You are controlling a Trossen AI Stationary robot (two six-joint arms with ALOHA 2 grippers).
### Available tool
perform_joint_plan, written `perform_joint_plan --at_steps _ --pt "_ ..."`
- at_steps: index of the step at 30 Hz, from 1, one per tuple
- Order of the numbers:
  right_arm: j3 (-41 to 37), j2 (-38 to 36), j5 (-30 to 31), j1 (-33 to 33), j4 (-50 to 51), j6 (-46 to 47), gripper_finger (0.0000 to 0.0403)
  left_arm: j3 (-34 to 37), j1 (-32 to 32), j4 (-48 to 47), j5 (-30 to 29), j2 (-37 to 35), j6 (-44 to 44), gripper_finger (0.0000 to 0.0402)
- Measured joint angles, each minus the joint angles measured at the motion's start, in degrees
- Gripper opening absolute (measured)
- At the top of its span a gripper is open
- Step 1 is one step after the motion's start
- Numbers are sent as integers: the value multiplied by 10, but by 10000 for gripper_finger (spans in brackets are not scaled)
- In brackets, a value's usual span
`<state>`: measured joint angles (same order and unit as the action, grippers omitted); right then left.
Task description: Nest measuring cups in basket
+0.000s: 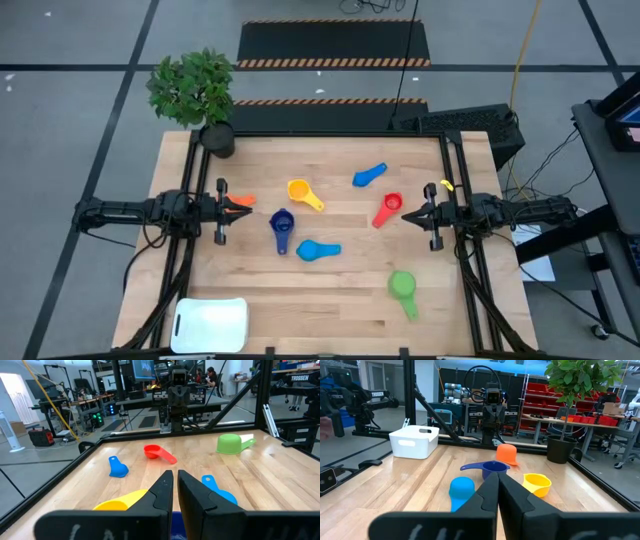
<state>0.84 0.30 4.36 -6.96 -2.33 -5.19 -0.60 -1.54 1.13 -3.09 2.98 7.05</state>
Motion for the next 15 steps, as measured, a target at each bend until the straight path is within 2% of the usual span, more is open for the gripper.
perform_joint_plan --at_steps 9,15 --pt "0 0 0 0 0 0 0 0 0 2 0 0 4 31" --pt "0 0 0 0 0 0 0 1 0 62 -2 0 18 31"
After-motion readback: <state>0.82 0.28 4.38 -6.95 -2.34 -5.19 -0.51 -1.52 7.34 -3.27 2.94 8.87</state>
